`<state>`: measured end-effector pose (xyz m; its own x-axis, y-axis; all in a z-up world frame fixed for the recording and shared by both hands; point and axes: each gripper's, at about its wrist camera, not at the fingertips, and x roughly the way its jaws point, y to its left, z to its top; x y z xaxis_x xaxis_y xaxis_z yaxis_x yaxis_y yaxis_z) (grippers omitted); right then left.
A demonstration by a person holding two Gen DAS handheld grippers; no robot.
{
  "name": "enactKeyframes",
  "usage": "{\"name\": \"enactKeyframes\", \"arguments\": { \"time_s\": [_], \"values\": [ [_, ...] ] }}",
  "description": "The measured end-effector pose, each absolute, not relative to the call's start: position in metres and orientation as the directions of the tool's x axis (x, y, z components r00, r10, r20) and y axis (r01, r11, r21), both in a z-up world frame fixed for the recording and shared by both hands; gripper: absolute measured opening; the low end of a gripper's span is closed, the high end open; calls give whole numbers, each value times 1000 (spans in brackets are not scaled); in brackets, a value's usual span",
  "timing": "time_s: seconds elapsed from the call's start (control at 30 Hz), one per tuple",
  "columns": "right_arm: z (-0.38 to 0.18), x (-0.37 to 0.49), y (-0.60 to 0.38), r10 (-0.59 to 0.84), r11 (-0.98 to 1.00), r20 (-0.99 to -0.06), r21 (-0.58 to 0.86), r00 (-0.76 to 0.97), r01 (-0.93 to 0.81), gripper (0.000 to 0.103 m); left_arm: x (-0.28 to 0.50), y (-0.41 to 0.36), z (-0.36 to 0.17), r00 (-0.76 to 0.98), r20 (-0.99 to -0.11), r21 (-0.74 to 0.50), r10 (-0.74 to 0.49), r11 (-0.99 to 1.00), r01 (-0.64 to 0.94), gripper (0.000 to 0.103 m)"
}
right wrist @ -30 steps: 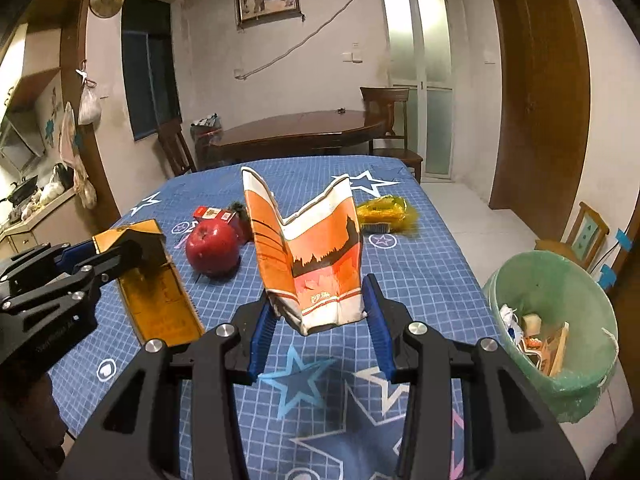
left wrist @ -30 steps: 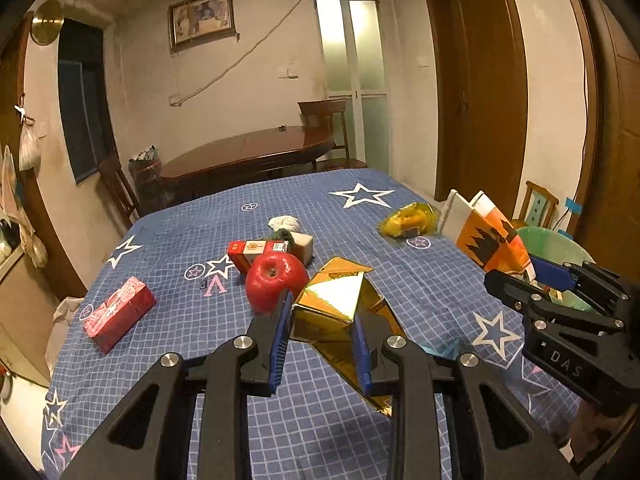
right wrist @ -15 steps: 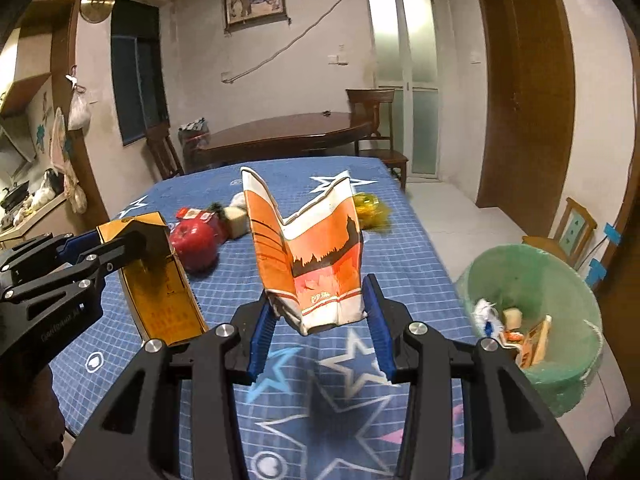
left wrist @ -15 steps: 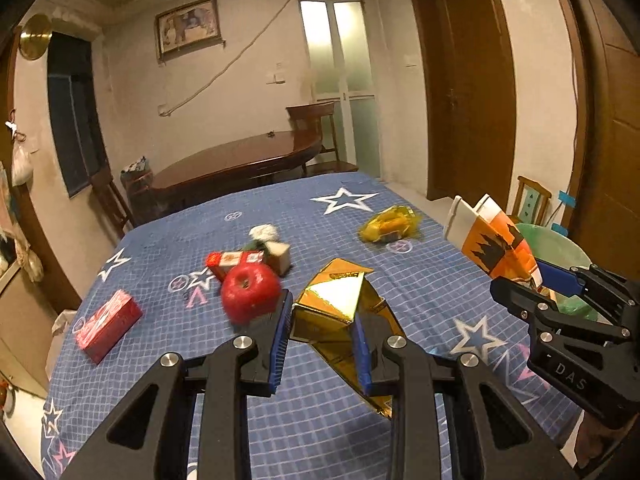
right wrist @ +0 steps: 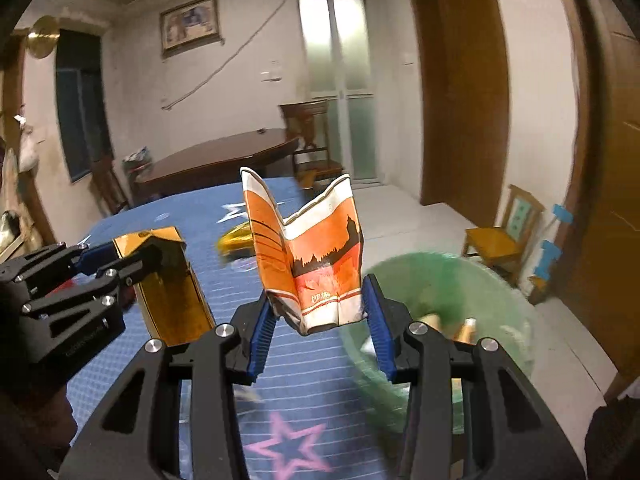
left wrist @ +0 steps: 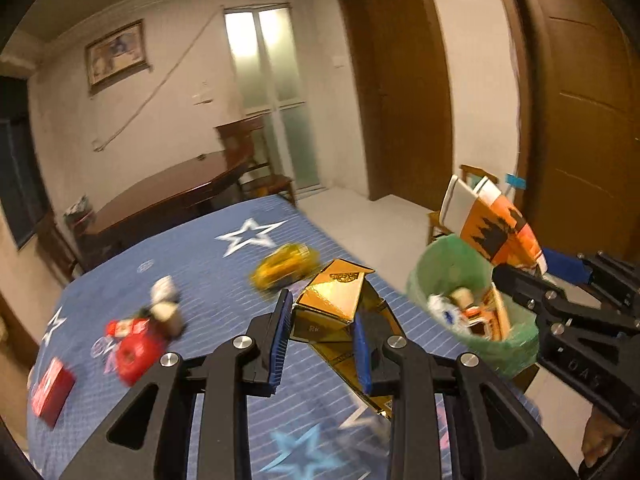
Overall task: Collect trash
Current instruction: 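Carry the gold packaging and paper bag over the green bin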
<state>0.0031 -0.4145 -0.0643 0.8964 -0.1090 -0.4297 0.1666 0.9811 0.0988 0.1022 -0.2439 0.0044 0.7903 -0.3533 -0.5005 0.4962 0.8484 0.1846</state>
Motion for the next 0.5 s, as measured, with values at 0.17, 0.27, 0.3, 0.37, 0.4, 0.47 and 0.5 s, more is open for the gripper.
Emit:
{"name": "enactKeyframes", "arguments": {
  "time_s": [0.17, 0.27, 0.3, 0.37, 0.4, 0.47, 0.5],
  "values": [
    [-56, 3, -451, -180, 967, -430, 86, 885, 239, 41, 115, -291, 1, 766, -505, 196, -398, 811, 551, 30],
    [-57, 5, -470, -208, 959, -441, 83, 873, 271, 41, 123, -319, -3, 752, -513, 212, -413, 789, 577, 30],
    [-58, 5, -477, -222, 955, -446, 81, 867, 286, 41, 126, -326, -5, 751, -515, 220, -414, 782, 583, 30],
    [-58, 4, -490, -241, 946, -457, 85, 856, 312, 41, 131, -344, -7, 743, -515, 233, -426, 765, 600, 30],
    [-59, 4, -495, -246, 944, -461, 87, 852, 319, 41, 135, -353, -8, 741, -516, 242, -430, 757, 607, 30],
    [-61, 2, -506, -262, 934, -476, 95, 839, 345, 41, 138, -366, -11, 734, -519, 253, -438, 742, 622, 30],
    [-62, 1, -510, -266, 930, -482, 99, 835, 353, 41, 138, -374, -13, 728, -523, 255, -443, 733, 630, 30]
  ]
}}
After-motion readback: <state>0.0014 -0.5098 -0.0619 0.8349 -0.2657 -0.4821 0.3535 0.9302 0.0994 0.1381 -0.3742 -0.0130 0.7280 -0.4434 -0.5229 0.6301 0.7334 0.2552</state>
